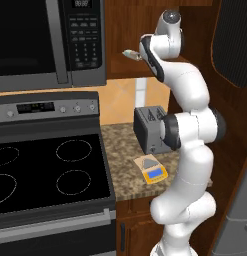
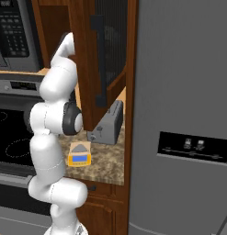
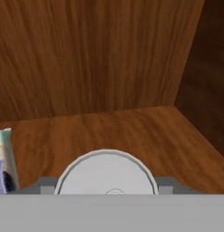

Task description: Pick the canned food and place it on the digital scale for weighing, and close the cabinet.

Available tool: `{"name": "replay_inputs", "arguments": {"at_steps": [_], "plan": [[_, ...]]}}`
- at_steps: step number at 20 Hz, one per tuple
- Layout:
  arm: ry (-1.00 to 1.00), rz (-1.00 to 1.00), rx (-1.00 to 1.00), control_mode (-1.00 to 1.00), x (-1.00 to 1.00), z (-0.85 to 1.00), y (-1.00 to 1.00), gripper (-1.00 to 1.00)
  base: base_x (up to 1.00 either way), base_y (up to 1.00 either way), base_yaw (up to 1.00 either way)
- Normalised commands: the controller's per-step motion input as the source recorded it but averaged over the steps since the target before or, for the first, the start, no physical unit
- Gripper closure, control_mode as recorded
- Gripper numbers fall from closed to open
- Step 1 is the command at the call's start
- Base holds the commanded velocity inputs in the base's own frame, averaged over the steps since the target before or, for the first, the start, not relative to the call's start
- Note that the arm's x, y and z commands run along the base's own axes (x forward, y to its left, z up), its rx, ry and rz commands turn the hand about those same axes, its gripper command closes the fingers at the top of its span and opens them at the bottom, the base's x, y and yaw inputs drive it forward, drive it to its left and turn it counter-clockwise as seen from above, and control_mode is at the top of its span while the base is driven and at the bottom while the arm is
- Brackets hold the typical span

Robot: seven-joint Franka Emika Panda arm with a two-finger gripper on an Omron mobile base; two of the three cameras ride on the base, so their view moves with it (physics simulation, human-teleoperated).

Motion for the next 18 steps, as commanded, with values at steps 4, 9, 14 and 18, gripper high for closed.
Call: {"name": "replay_inputs", "arguments": {"at_steps": [4,9,14,18], "plan": [[-0.28,0.0,0.0,-1.0,-0.31,-0.54,0.03,1.0,0.0,0.0,0.0],[-0.34,0.01,0.04,-1.0,-0.9,-0.2,0.02,1.0,0.0,0.0,0.0],[-0.21,0.0,0.01,-1.0,-1.0,0.19,0.0,1.0,0.0,0.0,0.0],[0.01,0.0,0.0,-1.0,-1.0,0.35,0.04,1.0,0.0,0.0,0.0]]}}
